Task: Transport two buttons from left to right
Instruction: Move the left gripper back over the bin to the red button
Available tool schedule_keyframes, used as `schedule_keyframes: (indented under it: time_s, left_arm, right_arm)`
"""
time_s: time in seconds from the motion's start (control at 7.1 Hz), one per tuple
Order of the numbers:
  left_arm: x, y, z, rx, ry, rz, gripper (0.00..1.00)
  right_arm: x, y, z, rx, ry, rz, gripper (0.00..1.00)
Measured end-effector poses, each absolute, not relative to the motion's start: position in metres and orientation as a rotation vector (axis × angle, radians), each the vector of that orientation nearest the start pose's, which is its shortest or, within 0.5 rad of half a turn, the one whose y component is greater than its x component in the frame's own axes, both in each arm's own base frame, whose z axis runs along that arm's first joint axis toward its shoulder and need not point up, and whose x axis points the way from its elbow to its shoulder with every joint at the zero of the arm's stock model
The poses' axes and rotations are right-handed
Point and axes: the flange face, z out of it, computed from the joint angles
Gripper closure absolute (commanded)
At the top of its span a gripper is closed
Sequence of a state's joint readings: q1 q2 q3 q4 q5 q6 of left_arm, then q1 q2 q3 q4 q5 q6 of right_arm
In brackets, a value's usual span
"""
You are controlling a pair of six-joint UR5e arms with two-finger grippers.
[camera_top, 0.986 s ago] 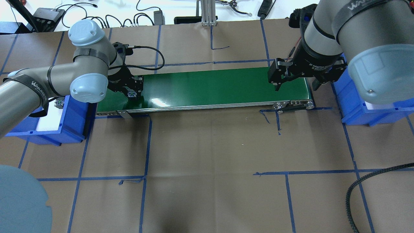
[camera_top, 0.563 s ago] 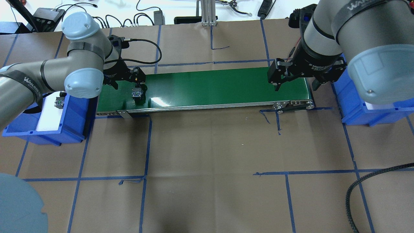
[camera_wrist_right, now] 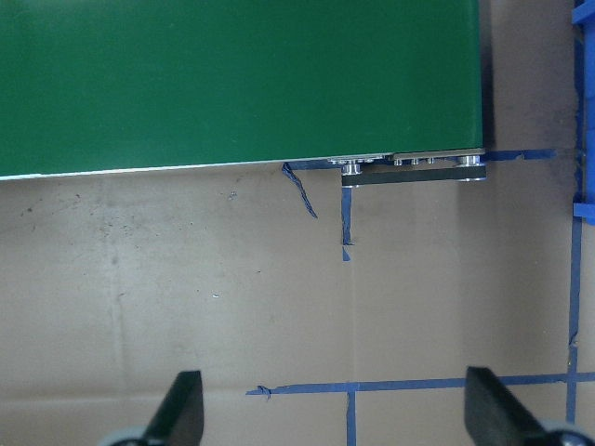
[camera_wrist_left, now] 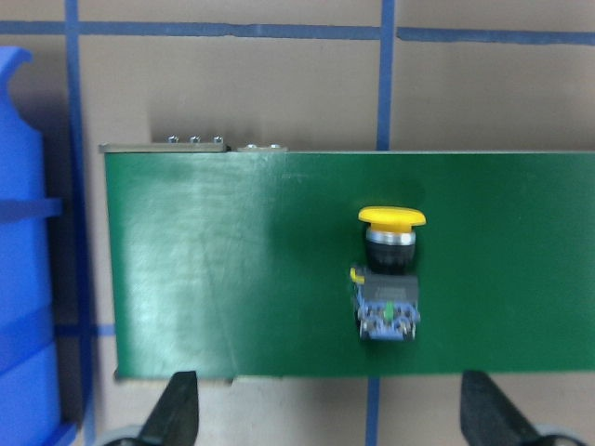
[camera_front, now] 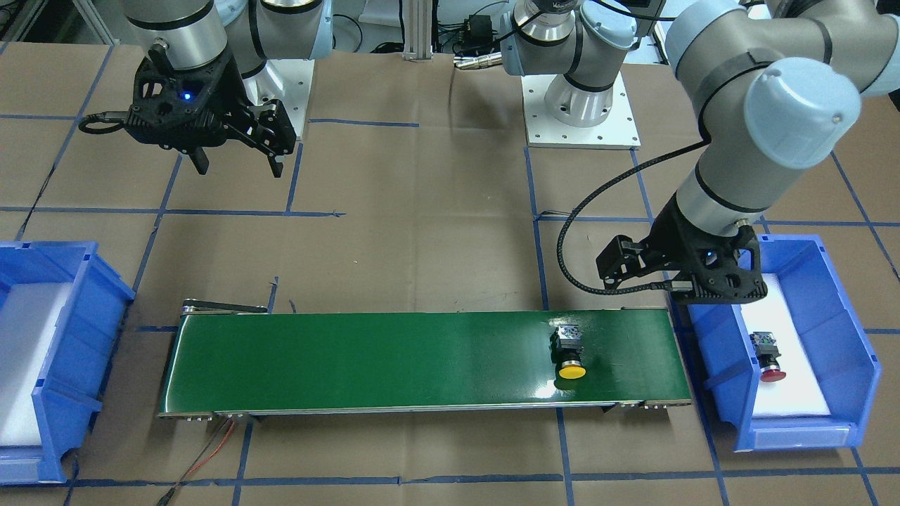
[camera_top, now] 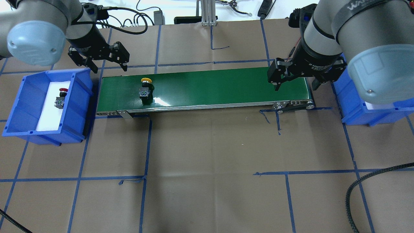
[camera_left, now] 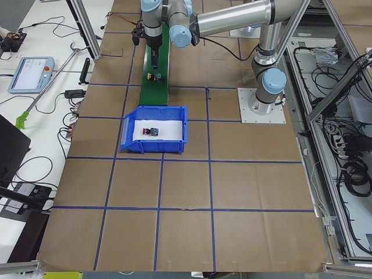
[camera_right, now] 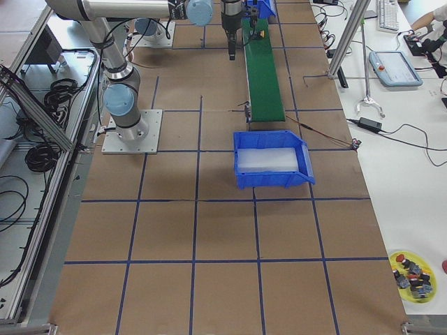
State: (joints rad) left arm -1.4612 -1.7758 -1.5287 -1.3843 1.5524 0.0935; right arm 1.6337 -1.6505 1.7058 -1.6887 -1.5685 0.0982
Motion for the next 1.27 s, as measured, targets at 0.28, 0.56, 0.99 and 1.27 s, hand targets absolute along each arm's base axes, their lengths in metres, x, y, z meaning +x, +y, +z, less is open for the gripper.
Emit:
schedule_keyframes:
  time_s: [0.28,0.56,0.99,1.27]
  left_arm:
    - [-0.027,-0.593,0.432,-0.021,3.157,-0.044,0.01]
    - [0.049,-0.595,0.432,0.034,3.153,-0.05,0.01]
    - [0.167,-0.598,0.416,0.07,3.151,-0.044,0.01]
    - [0.205,-0.614,0.398,0.049,3.152,-0.042,0.01]
  right_arm:
    - [0.162,-0.454,0.472,0.055,3.132,-0.101,0.0]
    - [0.162,-0.455,0.472,0.056,3.131,-0.104,0.0]
    - [0.163,-0.455,0.471,0.055,3.132,-0.104,0.0]
    - [0.162,-0.456,0.47,0.055,3.132,-0.104,0.0]
